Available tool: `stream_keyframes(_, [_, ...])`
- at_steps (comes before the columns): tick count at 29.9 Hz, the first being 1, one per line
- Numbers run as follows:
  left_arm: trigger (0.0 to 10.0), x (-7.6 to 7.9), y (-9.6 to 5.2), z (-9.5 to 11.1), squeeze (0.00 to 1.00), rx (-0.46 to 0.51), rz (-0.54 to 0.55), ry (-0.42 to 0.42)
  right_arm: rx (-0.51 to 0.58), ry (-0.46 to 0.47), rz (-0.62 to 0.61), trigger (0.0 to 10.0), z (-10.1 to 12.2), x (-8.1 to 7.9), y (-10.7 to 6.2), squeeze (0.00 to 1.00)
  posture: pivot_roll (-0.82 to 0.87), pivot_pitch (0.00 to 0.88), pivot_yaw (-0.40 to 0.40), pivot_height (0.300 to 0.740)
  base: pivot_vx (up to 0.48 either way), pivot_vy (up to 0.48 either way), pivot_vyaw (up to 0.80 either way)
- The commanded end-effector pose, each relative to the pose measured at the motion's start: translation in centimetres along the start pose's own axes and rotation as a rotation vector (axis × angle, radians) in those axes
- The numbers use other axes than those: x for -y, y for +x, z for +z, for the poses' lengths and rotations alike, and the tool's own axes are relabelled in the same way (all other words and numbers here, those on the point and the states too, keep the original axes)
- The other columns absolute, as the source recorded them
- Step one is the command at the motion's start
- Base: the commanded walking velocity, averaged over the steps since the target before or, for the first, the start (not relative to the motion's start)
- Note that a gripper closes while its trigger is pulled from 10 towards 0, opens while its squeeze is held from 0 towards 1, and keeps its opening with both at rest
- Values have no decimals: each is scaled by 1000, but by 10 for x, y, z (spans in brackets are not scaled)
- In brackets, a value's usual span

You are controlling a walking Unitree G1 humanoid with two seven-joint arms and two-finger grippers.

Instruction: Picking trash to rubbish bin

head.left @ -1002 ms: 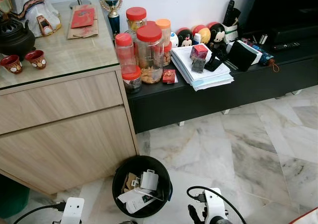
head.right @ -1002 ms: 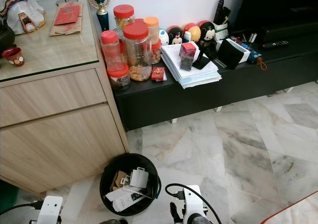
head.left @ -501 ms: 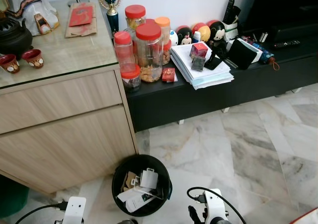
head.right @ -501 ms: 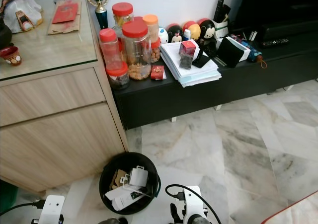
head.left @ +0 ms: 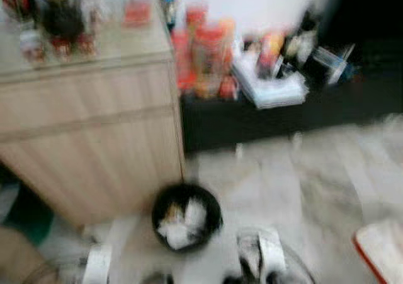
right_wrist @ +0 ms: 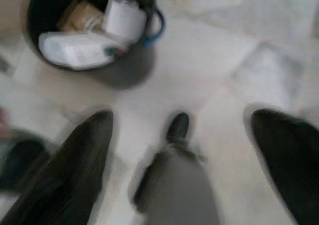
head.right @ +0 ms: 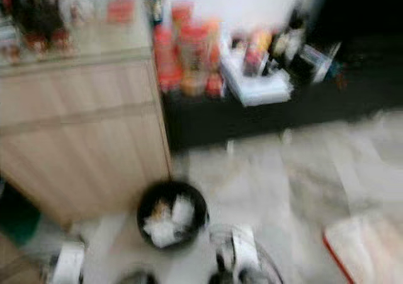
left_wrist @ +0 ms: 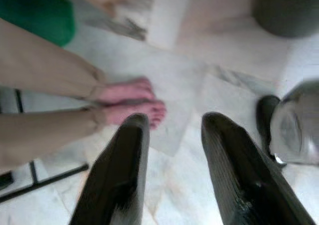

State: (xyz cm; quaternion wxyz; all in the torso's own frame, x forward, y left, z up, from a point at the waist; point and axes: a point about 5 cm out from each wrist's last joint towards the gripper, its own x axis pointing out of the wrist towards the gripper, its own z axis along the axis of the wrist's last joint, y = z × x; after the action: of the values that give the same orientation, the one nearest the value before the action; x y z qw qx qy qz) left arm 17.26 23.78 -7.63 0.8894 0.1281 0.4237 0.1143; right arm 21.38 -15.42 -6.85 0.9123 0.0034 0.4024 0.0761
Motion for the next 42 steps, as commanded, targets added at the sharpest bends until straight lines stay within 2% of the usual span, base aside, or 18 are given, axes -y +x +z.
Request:
stream_keyframes(1, [10000, 0, 2, 8, 0, 23, 2, -16, -63, 24, -13, 10000, -22, 2, -5, 0, 99, 121, -42, 728, -289, 0, 0])
stream_keyframes(42, [10000, -2, 2, 8, 0, 30, 2, -19, -61, 44, -23, 10000, -25, 1, -6, 0, 85, 142, -35, 728, -289, 0, 0])
